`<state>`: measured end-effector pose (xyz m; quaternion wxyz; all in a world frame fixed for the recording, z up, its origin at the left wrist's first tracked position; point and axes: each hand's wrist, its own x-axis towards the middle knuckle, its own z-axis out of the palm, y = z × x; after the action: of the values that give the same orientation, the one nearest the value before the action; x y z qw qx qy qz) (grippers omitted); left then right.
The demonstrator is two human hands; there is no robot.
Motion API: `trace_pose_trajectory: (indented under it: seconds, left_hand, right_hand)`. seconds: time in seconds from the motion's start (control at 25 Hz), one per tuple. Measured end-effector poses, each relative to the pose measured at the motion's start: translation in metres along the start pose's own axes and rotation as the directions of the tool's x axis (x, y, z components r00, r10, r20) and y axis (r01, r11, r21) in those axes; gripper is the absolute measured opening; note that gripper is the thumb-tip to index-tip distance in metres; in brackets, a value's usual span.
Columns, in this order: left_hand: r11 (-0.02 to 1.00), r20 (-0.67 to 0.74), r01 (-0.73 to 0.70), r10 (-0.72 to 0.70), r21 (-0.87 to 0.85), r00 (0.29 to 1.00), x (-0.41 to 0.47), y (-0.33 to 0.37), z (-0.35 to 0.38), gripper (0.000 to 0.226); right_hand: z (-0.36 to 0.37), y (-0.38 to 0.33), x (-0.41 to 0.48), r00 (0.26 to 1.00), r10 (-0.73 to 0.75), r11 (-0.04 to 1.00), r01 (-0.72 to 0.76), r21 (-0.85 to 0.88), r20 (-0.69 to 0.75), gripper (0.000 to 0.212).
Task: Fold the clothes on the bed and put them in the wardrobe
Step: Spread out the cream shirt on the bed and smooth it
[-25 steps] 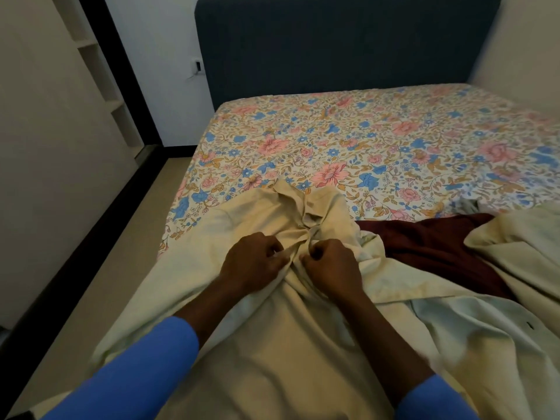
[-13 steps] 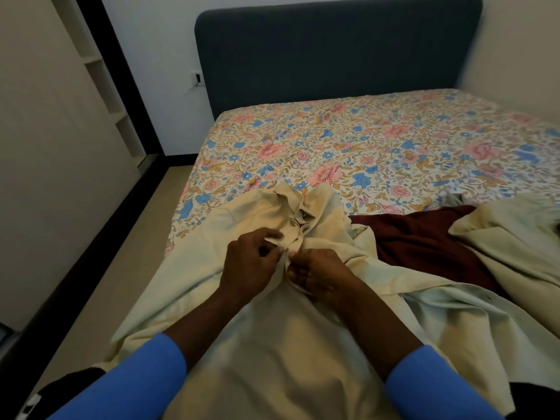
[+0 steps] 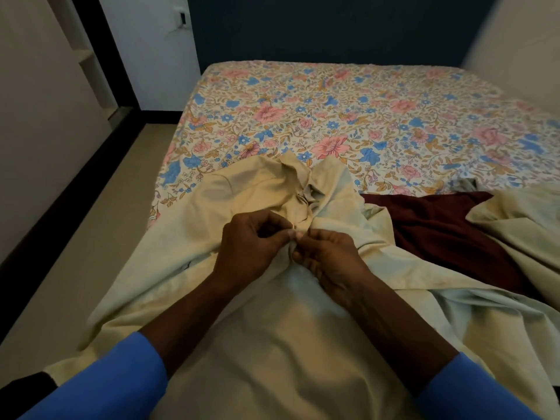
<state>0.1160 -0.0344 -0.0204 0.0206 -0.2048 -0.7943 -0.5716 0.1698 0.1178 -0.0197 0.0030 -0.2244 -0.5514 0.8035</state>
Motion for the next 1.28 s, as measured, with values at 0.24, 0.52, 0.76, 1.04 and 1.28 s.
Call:
trace_pose_trajectory:
  seconds: [0.24, 0.52, 0.76, 1.04, 1.28]
  left_hand:
    - [0.994, 0.05, 0.018, -0.023, 0.106, 0.998, 0.0, -0.007, 0.0, 0.004]
    - [0.994, -0.159, 0.067, -0.052, 0.09, 0.986, -0.007, -0.003, 0.021, 0.003]
    - [0.948, 0.005, 0.155, -0.16, -0.279, 0.987, -0.007, -0.001, 0.02, 0.015]
    - [0.944, -0.053, 0.194, -0.215, -0.266, 0.975, -0.005, 0.001, 0.021, 0.006]
    - [0.962, -0.072, 0.196, -0.213, -0.188, 0.974, -0.006, 0.001, 0.024, 0.005]
  right_hand:
    - [0.002, -0.002, -0.005, 1.0, 0.011, 0.998, -0.011, 0.067, -0.005, 0.012]
    - [-0.002, 0.001, -0.005, 0.998, -0.049, 0.998, 0.051, 0.038, -0.033, 0.014]
    - [-0.012, -0.003, -0.002, 0.97, -0.237, 0.959, 0.224, -0.176, -0.053, 0.014]
    - [-0.011, 0.002, 0.001, 0.881, -0.471, 0.734, 0.364, -0.573, -0.044, 0.005]
    - [-0.005, 0.008, -0.001, 0.832, -0.55, 0.65, 0.373, -0.662, -0.071, 0.004]
